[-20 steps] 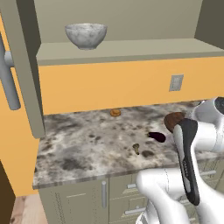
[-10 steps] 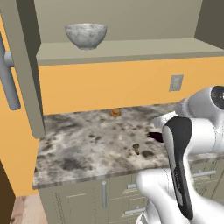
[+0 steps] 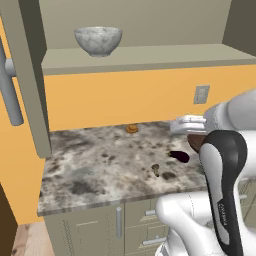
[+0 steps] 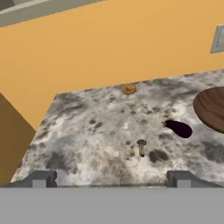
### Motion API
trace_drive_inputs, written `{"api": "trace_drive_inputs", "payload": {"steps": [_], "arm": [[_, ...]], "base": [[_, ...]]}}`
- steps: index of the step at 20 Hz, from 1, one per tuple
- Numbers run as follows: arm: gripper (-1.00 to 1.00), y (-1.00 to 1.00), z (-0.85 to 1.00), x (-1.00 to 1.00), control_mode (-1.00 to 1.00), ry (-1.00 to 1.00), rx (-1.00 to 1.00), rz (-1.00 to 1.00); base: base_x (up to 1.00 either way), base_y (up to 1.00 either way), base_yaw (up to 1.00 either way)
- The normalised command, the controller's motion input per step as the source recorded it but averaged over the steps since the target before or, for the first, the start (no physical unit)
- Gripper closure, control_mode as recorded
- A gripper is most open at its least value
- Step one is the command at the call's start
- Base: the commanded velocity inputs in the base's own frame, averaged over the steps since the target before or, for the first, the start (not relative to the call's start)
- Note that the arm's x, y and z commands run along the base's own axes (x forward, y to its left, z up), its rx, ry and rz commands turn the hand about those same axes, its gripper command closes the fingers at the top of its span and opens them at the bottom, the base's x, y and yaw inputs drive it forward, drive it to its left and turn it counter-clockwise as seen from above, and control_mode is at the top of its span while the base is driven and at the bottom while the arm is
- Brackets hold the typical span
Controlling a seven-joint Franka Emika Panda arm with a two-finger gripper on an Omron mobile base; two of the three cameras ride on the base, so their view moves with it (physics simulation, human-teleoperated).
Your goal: Pick both bowls and place them on the counter. Then place the eggplant in one bowl and place the mushroom in the other bowl.
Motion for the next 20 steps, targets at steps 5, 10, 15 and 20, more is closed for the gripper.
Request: {"api": "trace_drive_inputs", "payload": {"steps": [5,10,15,20], "arm": [[-1.0,0.54,0.7,0.02,-1.0,0.06,0.29,0.0],[-1.0,0.04,0.12,0.0,-1.0,0.03,0.26,0.06],[-1.0,0.16,0.54,0.33,-1.0,0.0,0.26,0.0],[-1.0,0.03,0.24,0.43,-1.0,0.0,0.04,-0.08]], "base": [[0.0,0.0,0.0],[0.0,0.0,0.0],[0.0,0.0,0.0],[0.0,0.0,0.0]]}}
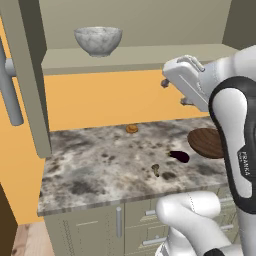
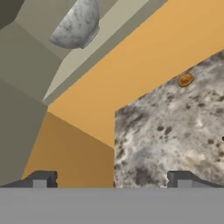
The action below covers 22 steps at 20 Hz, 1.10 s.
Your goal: Pick both bowls and place them on the counter. Then place the eggplant in one bowl and place the mushroom in the other bowl.
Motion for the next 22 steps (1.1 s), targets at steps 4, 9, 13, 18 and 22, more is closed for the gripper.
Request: {"api": "trace_drive_inputs", "payload": {"steps": [4,9,13,18,22], "arm": [[-1.0,0.0,0.24,0.55,-1.0,0.05,0.0,-0.09],[-1.0,-0.01,0.37,0.43,-1.0,0.02,0.01,-0.06],[-1.0,0.0,0.27,0.47,-1.0,0.0,0.04,0.0],[-1.0,0.0,0.16,0.41,-1.0,-0.04,0.05,0.0],[-1.0,0.02,0.15,0.36,-1.0,-0.06,0.03,-0.02]], "base": [[0.0,0.0,0.0],[0.0,0.0,0.0],[0.0,0.0,0.0],[0.0,0.0,0.0],[0.0,0.0,0.0]]}}
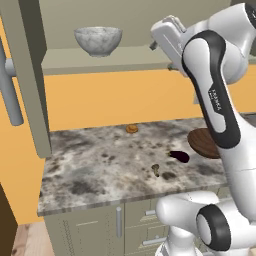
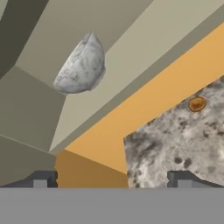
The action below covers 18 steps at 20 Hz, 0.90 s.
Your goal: Pick both bowls and place them on the counter. Then place the eggplant in one bowl and place the mushroom in the other bowl.
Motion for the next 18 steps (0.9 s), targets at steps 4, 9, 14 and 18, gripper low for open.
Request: {"api": "trace_drive_inputs", "payload": {"steps": [4,9,14,18], "arm": [[-1.0,0.11,0.15,0.36,-1.0,-0.05,0.03,-0.06],[-1.0,0.22,0.11,0.36,-1.0,-0.03,0.0,-0.11],[-1.0,0.21,0.08,0.42,-1.0,0.0,0.01,-0.09],[-1.0,0.08,0.03,0.48,-1.0,0.07,0.02,0.0]], "base": [[0.0,0.0,0.0],[0.0,0.0,0.0],[0.0,0.0,0.0],[0.0,0.0,0.0]]}}
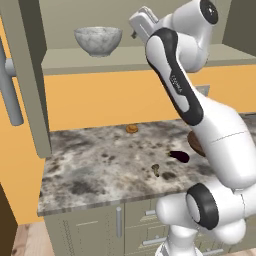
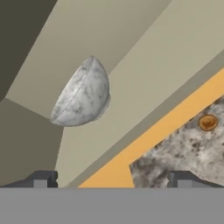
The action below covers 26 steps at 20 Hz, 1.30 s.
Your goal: Pick both bowls and place them on the counter. Then place the eggplant in one bowl and place the mushroom in the other bowl.
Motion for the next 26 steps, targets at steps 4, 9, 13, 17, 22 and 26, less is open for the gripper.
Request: {"api": "trace_drive_inputs", "payload": {"steps": [4,9,13,17,22,26], "arm": [[-1.0,0.09,0.01,0.47,-1.0,0.11,0.03,0.0],[-1.0,0.13,0.0,0.47,-1.0,0.11,0.02,0.0],[-1.0,0.19,0.01,0.44,-1.0,0.02,0.01,0.0],[-1.0,0.17,0.05,0.35,-1.0,0.0,0.0,-0.02],[-1.0,0.15,0.0,0.36,-1.0,0.02,0.0,-0.03],[-1.0,0.09,0.0,0.34,-1.0,0.04,0.0,-0.05]], "base": [[0.0,0.0,0.0],[0.0,0.0,0.0],[0.0,0.0,0.0],[0.0,0.0,0.0],[0.0,0.0,0.0],[0.0,0.0,0.0]]}}
